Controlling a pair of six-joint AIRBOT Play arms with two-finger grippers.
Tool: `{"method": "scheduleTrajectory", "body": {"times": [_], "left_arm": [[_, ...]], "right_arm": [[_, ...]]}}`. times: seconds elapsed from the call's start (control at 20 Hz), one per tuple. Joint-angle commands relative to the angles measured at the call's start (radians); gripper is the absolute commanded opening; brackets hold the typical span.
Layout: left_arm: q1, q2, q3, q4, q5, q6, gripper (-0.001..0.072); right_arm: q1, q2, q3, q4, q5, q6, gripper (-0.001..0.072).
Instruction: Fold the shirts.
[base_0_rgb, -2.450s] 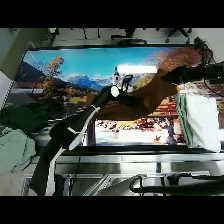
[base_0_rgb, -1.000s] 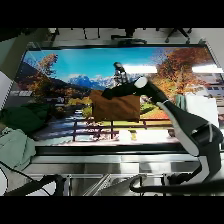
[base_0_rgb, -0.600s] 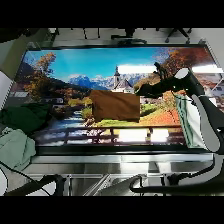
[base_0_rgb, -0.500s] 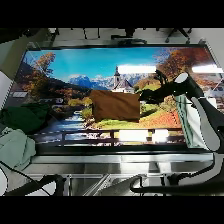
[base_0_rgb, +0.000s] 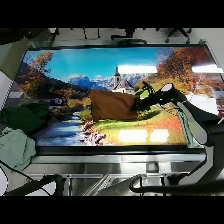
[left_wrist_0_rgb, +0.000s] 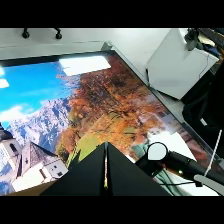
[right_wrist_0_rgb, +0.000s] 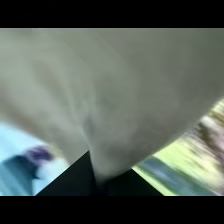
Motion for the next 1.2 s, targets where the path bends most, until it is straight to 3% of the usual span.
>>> {"method": "scheduleTrajectory", "body": {"times": [0.0,0.2,0.5,0.75,1.0,1.15], "left_arm": [[-0.001,-0.001,0.000,0.001,-0.014,-0.001,0.0019],[-0.001,-0.001,0.000,0.001,-0.018,-0.001,0.0019],[-0.001,-0.001,0.000,0.000,-0.020,-0.001,0.0019],[-0.001,-0.001,0.000,0.000,-0.046,-0.001,0.0019],[-0.001,-0.021,0.000,-0.001,-0.126,-0.001,0.0019],[-0.009,-0.049,0.000,-0.002,-0.181,0.000,0.0019]], "right_arm": [[-0.032,0.035,0.070,0.150,0.009,-0.077,0.0017],[-0.201,0.163,0.319,0.195,0.042,-0.024,0.0017],[-0.523,0.252,0.509,0.169,0.007,0.187,0.0017],[-0.686,0.323,0.509,-0.178,0.078,0.394,0.0016],[-0.739,0.415,0.508,-0.527,0.360,0.537,0.0017],[-0.740,0.477,0.473,-0.659,0.468,0.571,0.0016]]}}
